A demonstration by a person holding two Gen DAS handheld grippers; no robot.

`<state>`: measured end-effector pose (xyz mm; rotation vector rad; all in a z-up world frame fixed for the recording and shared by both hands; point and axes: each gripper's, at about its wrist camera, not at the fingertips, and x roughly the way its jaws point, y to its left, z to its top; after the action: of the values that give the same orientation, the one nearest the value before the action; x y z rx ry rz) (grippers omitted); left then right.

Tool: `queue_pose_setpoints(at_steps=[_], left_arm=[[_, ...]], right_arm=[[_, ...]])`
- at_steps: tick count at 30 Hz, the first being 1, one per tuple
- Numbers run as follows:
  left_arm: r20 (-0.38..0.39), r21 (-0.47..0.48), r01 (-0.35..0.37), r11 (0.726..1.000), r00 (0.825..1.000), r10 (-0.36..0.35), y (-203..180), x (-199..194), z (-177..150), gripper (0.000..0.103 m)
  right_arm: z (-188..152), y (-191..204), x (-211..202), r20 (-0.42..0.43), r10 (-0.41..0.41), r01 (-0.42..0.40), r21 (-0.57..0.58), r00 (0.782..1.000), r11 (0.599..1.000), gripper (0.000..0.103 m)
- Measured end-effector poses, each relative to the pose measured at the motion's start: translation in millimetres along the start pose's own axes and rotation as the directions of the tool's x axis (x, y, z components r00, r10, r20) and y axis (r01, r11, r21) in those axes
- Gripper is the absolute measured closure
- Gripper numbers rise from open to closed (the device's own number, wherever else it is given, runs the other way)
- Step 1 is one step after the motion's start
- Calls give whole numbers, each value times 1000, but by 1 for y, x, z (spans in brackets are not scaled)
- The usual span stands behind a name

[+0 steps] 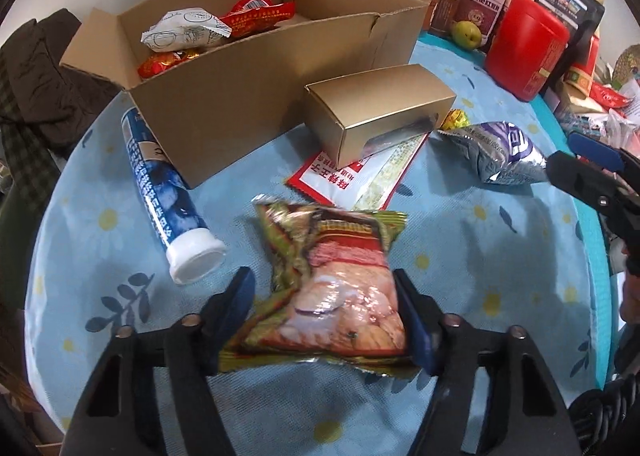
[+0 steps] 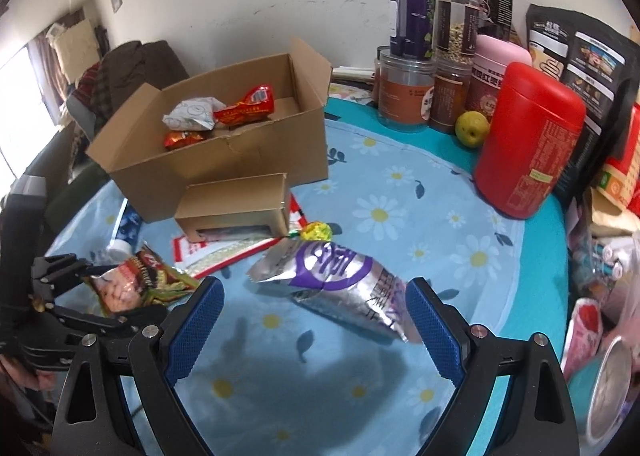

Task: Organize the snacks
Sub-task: 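Grasp the nut-cluster snack bag with the left gripper while the right grasps the silver-purple bag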

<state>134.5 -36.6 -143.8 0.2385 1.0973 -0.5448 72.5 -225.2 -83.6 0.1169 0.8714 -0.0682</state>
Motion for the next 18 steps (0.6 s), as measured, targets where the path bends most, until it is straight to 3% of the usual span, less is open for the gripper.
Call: queue_pose_setpoints(at_steps=[3, 10, 18], left_arm=[[19, 13, 10, 1000, 1000, -10, -4, -3, 0, 46], [31, 41, 28, 999, 999, -30, -25, -6, 2, 46], [21, 28, 48, 998, 999, -49, -30, -3, 3, 46]], right_arm=[[1, -6, 5, -8, -3, 3, -17, 1000, 1000, 10], [5, -27, 17, -14, 14, -15, -30, 1000, 999, 10], [1, -39, 48, -94, 108, -109, -7, 990, 994, 13]])
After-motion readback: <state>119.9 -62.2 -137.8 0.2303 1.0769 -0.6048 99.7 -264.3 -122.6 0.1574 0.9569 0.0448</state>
